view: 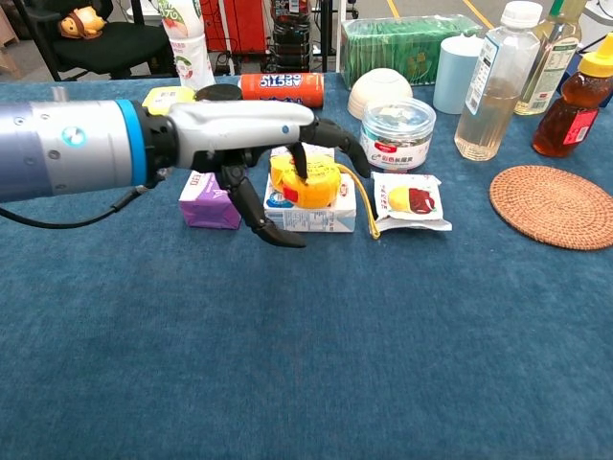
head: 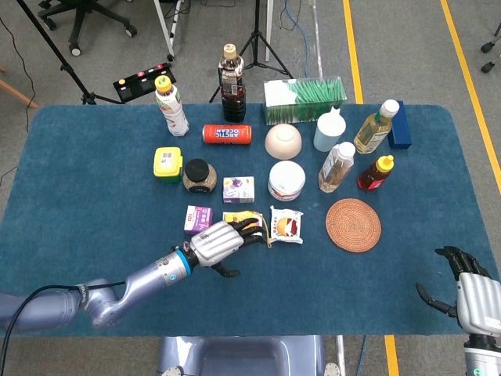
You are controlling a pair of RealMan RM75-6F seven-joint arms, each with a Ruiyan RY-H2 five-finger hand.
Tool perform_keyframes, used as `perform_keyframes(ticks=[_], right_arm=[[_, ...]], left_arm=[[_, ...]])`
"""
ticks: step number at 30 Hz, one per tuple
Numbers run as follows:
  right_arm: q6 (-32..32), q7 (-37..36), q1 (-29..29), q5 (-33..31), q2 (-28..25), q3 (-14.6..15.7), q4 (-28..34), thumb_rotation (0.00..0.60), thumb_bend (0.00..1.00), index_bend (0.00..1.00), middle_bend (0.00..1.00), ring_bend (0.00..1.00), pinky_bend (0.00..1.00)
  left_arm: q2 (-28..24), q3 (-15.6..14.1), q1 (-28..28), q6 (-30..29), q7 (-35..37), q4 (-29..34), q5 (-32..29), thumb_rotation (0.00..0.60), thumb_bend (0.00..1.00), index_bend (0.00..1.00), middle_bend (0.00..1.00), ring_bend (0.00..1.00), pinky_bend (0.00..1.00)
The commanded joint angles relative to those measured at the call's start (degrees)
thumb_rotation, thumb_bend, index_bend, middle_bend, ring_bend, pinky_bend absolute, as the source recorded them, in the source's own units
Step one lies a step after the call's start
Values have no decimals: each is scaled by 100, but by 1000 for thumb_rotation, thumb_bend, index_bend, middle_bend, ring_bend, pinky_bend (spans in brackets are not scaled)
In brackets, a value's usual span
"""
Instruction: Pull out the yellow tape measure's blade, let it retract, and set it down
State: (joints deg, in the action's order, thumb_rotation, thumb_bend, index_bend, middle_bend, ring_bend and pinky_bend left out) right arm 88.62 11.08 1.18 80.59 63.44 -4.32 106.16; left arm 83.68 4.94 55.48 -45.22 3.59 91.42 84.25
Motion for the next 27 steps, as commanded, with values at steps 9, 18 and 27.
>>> perform_keyframes(ticks=[9,18,27], right_arm=[[-221,82,-182,95,-25,-24,31,403,282,244,226,220,342],[-838,56,-720,288,-63,-157,143,407,283,243,226,220,339],[-1456,-212,-1240,369,86,-262,111,405,281,207,226,213,327]], left_arm=[[-960,-305,-534,-627,-196,651,219,586,209,170,130,14,193],[-1933,-563,-1300,-1399,-533,900,131,600,211,208,130,14,194],[-2409,-510,-1675,-1796,-510,1027,19,600,211,244,130,14,194]])
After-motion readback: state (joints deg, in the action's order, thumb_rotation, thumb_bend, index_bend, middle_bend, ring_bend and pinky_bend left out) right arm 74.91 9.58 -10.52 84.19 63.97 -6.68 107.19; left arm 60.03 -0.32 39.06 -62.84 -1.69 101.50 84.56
